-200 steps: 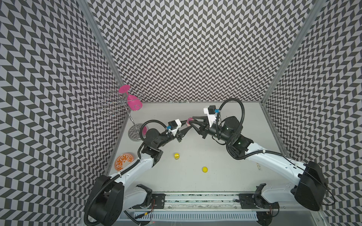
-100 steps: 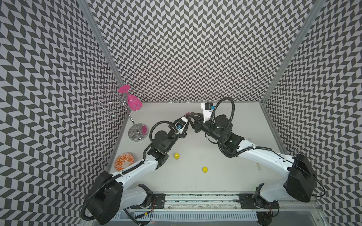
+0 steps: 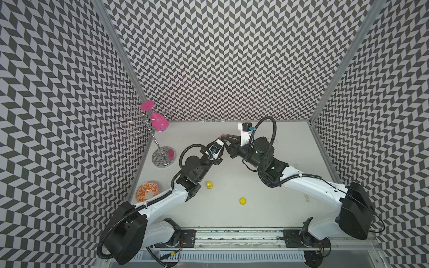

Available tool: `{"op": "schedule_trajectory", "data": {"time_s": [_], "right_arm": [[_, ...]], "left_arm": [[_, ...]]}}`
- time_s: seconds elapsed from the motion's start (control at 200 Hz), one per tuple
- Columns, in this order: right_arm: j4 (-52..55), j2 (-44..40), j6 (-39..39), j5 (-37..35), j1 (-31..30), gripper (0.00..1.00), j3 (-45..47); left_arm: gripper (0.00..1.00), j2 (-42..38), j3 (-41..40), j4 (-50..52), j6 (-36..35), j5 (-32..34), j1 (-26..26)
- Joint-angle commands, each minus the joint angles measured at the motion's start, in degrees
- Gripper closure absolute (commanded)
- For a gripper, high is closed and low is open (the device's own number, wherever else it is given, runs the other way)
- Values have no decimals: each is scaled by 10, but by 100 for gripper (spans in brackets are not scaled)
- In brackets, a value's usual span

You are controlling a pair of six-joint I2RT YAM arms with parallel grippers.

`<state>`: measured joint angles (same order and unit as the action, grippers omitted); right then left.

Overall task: Close the paint jar lid
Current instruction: Screw the lid onto the paint jar.

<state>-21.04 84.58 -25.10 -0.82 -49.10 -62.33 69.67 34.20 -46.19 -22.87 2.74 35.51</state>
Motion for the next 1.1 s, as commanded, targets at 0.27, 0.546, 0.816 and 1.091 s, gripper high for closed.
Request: {"op": "schedule_trajectory", "data": {"time_s": [0.27,0.546,0.816,1.091], "right_arm": [[113,-23,-9,62,-39,45,60],[126,-96,-12,4,-33,41,121],[61,-184,49,83,79,41,184],[24,-169,182,235,134,42,120]], "left_arm": [[71,19,10,-96,49,31,-12],[70,7,1,-74,119,-30,-67],[69,-29,-15,-35,156,-332,-138],[68,14,20,9,134,-632,-148]]}}
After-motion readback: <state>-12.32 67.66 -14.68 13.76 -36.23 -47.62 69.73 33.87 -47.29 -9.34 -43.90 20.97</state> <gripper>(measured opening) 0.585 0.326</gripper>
